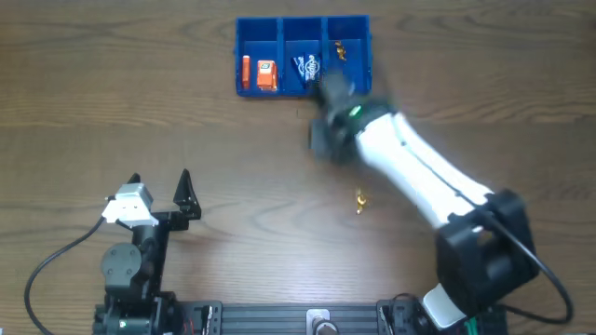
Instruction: Sort Candies Into Trays
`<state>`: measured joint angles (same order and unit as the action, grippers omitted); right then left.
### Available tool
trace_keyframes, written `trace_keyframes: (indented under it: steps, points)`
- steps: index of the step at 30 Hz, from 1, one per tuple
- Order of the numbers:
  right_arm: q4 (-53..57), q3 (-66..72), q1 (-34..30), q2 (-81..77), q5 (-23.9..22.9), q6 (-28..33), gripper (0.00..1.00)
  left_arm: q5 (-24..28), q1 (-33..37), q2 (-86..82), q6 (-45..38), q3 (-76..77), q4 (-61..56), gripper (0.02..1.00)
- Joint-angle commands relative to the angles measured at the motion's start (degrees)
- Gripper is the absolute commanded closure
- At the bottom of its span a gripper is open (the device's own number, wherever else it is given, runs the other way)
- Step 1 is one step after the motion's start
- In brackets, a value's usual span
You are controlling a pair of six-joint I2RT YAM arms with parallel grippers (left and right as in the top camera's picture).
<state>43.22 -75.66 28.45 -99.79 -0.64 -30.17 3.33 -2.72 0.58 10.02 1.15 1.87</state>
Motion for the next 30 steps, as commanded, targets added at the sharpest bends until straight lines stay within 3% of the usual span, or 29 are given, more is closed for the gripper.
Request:
trace_keyframes:
  steps: [1, 8, 15, 21, 27, 30]
  points:
    - [-8.4, -11.1, -6.3, 0.8, -7.1, 9.3, 0.86, 0.6, 0.2, -0.4, -1.0, -0.9, 2.4, 0.02]
    - [-25.6, -11.6, -10.1, -5.6, -10.1, 11.2, 0.833, 0.6, 0.2, -0.4, -1.0, -0.9, 2.4, 0.02]
    - [-30.9, -11.6, -10.1, -13.2, -15.0, 12.7, 0.829, 0.6, 0.2, -0.4, -1.0, -0.9, 2.4, 0.023]
    - [-30.6, -11.6, -9.9, -14.0, -15.0, 12.7, 0.592, 0.6, 0.2, -0.3, -1.0, -0.9, 2.4, 0.023]
    - [-29.4, -9.6, -7.6, -11.4, -15.0, 12.7, 0.52, 0.6, 0.2, -0.3, -1.0, -0.9, 2.4, 0.02]
    - [-27.9, 2.4, -6.6, 1.5, -14.5, 10.4, 0.45, 0.6, 0.2, -0.4, -1.0, -0.9, 2.4, 0.02]
